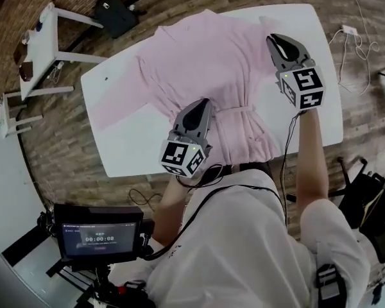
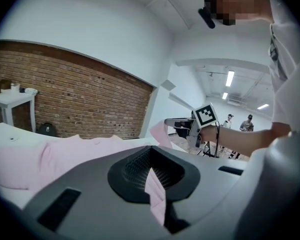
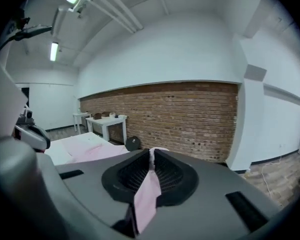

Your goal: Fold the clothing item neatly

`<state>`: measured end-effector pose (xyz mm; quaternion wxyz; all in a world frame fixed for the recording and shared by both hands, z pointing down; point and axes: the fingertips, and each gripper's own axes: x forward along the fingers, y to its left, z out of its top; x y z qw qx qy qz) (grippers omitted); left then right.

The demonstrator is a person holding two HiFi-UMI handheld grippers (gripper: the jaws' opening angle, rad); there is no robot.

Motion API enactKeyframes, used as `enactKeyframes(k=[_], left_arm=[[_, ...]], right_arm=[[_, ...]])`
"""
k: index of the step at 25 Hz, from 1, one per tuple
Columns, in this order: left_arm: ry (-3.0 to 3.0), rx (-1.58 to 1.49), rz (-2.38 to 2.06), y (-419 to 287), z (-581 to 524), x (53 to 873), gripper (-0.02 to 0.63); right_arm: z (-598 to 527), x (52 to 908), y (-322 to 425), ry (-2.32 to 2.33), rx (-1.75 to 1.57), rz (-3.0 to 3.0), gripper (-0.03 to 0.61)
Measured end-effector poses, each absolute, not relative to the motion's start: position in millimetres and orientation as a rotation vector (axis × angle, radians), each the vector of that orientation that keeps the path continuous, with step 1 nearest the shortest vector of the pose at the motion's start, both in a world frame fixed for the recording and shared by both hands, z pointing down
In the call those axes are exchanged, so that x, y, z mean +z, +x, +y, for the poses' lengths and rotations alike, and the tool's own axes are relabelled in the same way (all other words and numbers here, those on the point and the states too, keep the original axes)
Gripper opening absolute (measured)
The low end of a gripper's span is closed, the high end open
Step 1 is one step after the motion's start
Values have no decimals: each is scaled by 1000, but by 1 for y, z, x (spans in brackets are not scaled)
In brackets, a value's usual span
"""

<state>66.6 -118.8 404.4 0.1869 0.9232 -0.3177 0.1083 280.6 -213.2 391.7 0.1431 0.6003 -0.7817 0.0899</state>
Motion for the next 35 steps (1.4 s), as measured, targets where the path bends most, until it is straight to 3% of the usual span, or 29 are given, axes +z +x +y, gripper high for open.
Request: enactKeyframes(k=[8, 12, 33, 34, 35], left_arm=[[2444, 302, -1148, -73, -138, 413, 3], [2389, 309, -1216, -120, -131, 429, 3], [2347, 320, -1215, -148, -145, 463, 3], [2348, 321, -1208, -147, -148, 466, 3], [2351, 323, -1200, -145, -152, 469, 3]], right_arm=[[-286, 441, 43, 1430, 286, -2390, 36], [-290, 491, -37, 1304, 250, -2366, 36], [-255, 553, -121, 992, 269, -2387, 37], [-247, 557, -125, 944, 287, -2396, 88], [-240, 559, -127, 899, 300, -2403, 179]])
